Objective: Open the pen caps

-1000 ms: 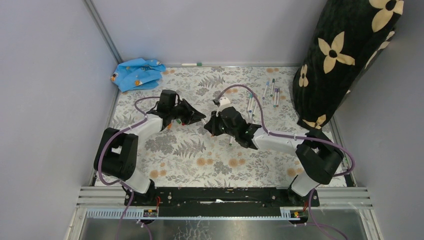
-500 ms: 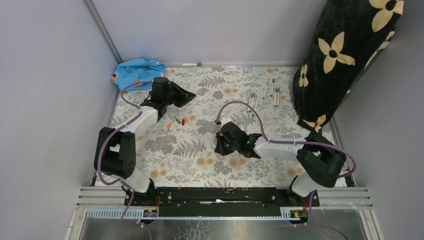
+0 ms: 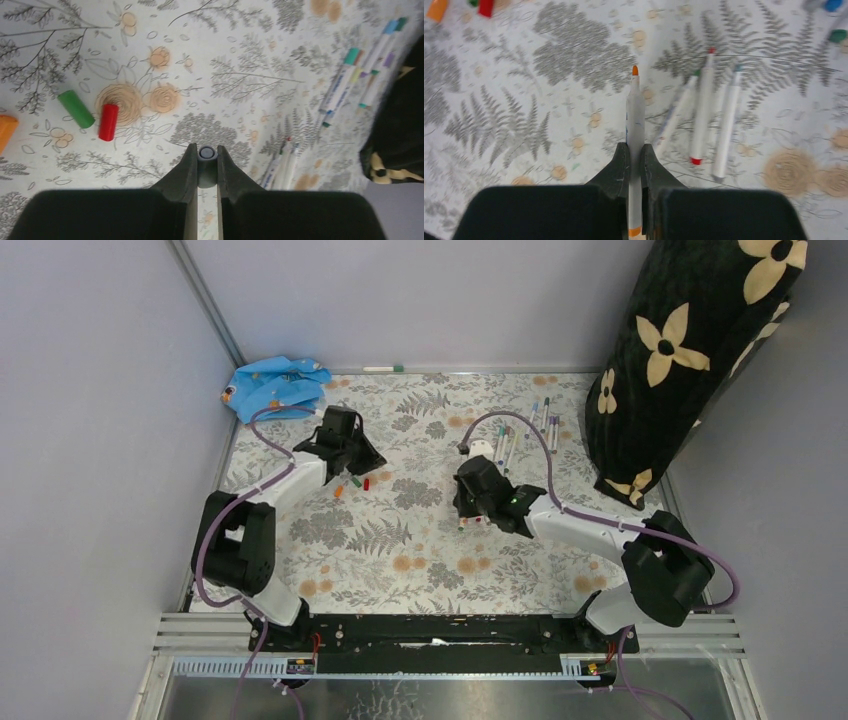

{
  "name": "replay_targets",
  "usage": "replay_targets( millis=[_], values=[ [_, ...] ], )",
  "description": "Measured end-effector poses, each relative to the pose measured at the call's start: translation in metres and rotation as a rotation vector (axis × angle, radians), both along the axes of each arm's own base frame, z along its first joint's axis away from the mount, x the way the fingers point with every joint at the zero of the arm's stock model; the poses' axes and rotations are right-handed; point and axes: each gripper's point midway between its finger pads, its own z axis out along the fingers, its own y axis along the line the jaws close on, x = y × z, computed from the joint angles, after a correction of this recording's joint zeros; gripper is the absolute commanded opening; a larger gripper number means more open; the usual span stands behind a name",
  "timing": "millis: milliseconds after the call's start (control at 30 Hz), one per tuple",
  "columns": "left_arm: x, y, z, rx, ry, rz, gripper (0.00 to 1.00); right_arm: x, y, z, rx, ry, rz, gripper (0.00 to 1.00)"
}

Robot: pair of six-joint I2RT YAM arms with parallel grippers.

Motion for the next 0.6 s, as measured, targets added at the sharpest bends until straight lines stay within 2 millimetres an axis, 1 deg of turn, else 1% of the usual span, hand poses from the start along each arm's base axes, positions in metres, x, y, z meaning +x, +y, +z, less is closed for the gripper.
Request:
replay_targets(
  millis=[133,367,467,600],
  values=[
    [-0.008,0.004,-0.023,0.056,0.051,-0.002,0.17,0.019,-0.030,-0.004,-0.036,0.006,-0.093,0.00],
    [-0.019,0.011,-0.056,0.114,0.127,-0.001,0.23,0.035,-0.059,-0.012,-0.078,0.011,-0.174,0.00],
    [-0.022,0.013,-0.063,0.129,0.146,-0.001,0.29,0.037,-0.067,-0.021,-0.103,0.027,-0.190,0.00],
    [-0.023,0.014,-0.065,0.142,0.148,0.000,0.36,0.036,-0.077,-0.033,-0.132,0.056,-0.205,0.00]
  ],
)
